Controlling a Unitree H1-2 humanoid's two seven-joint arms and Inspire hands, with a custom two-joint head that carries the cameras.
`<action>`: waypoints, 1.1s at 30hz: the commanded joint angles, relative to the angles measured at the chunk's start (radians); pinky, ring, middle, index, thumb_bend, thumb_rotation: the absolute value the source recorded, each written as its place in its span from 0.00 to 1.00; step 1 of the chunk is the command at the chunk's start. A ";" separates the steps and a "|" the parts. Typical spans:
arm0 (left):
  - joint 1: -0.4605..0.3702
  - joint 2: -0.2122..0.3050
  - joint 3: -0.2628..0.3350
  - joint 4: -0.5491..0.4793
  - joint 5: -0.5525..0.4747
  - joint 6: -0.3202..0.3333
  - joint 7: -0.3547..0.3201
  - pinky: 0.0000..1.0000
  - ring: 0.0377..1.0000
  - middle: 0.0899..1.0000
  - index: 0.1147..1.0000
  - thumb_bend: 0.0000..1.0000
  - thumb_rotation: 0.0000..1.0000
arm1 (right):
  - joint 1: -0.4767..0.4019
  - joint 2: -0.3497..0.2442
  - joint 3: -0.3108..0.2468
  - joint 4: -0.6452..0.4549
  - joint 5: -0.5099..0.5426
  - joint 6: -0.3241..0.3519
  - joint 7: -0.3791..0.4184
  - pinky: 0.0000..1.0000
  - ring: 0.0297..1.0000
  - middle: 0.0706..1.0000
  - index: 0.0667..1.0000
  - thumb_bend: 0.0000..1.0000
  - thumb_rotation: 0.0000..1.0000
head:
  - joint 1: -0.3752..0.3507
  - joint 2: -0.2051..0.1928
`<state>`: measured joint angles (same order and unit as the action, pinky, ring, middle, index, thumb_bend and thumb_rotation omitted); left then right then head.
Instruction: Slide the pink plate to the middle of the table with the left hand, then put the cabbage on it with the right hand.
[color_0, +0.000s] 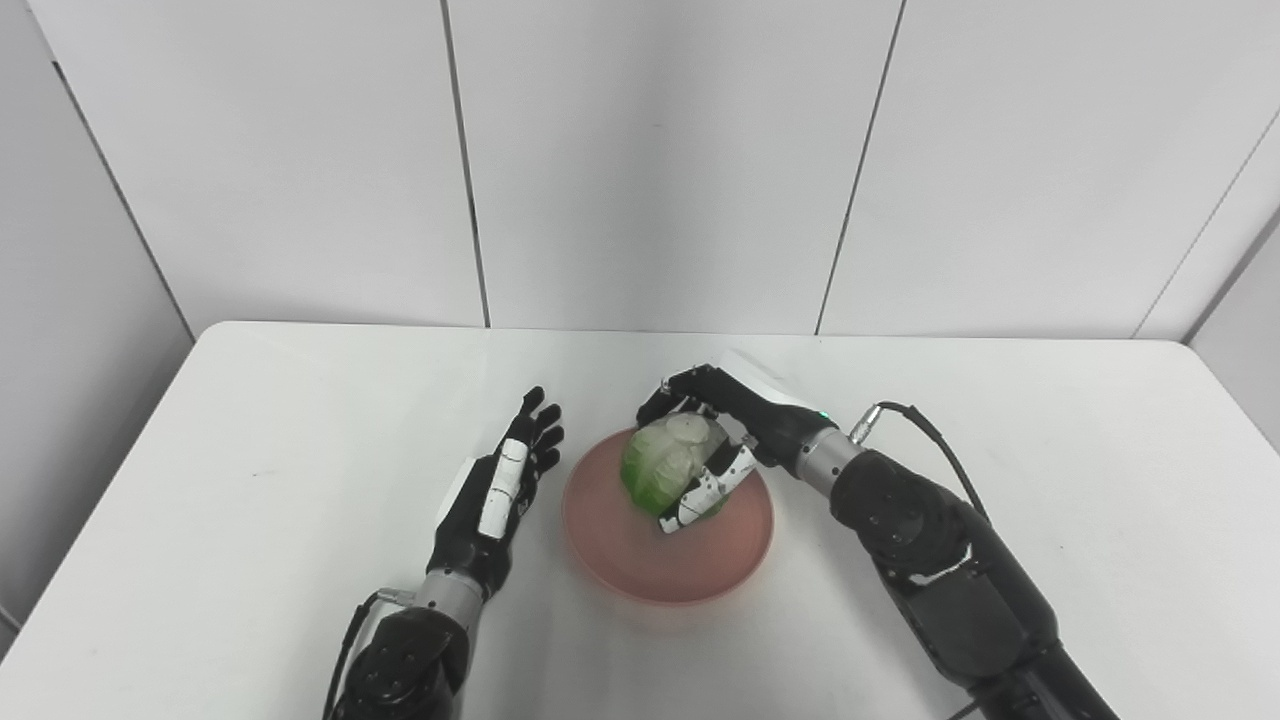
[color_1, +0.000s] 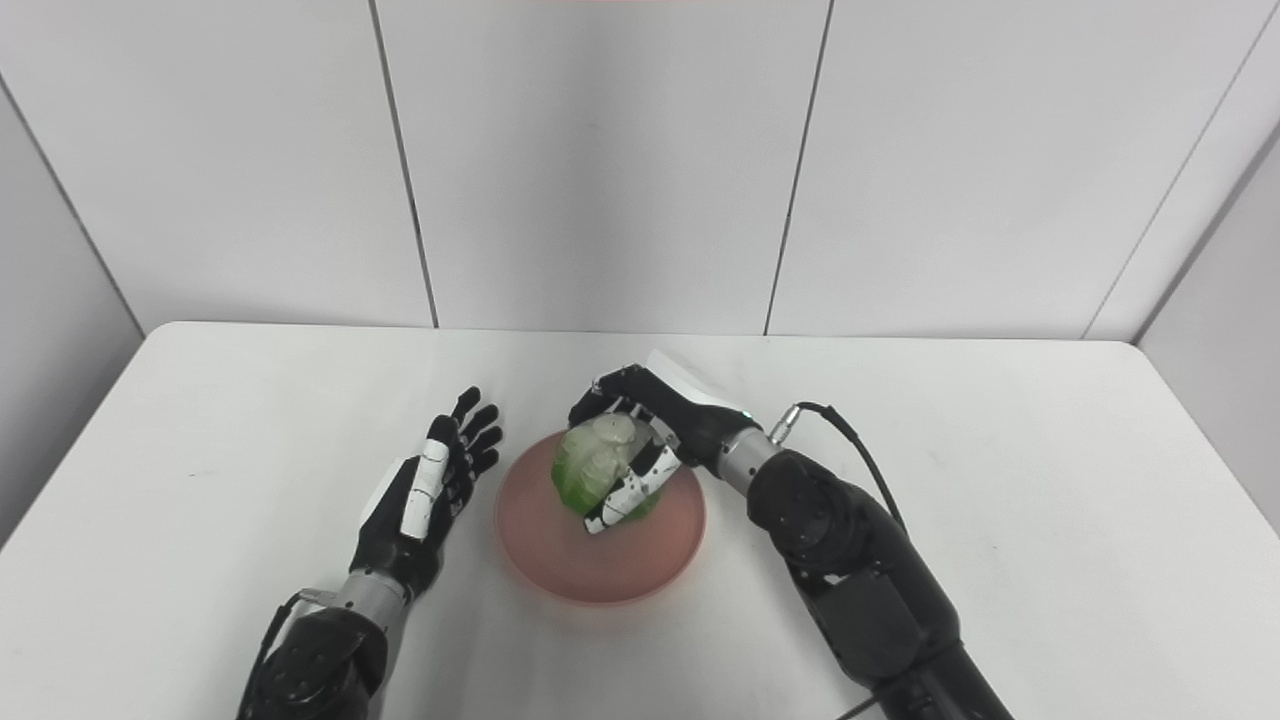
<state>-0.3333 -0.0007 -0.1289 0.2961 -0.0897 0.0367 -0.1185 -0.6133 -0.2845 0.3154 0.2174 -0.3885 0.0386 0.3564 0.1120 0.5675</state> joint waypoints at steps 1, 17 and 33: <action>0.006 -0.029 -0.036 0.028 0.016 0.094 -0.030 0.97 0.97 0.98 0.99 0.80 1.00 | -0.036 0.004 0.002 -0.001 0.009 -0.067 -0.013 0.43 0.44 0.43 0.46 0.53 0.00 | 0.001 0.001; 0.006 -0.029 -0.032 0.027 0.005 0.085 -0.037 0.96 0.97 0.98 0.98 0.80 1.00 | -0.025 0.010 0.053 0.079 -0.045 -0.118 -0.018 0.45 0.45 0.44 0.46 0.53 0.00 | -0.002 0.015; 0.009 -0.019 -0.035 0.015 0.010 0.104 -0.040 0.97 0.98 0.98 0.99 0.81 1.00 | -0.024 -0.022 0.066 -0.063 -0.085 0.006 0.094 0.65 0.77 0.81 0.80 0.96 0.22 | -0.014 0.011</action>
<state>-0.3374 -0.0024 -0.1310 0.2920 -0.0895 0.0496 -0.1188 -0.6040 -0.2889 0.3889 0.2026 -0.4749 0.0275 0.4436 0.0982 0.5783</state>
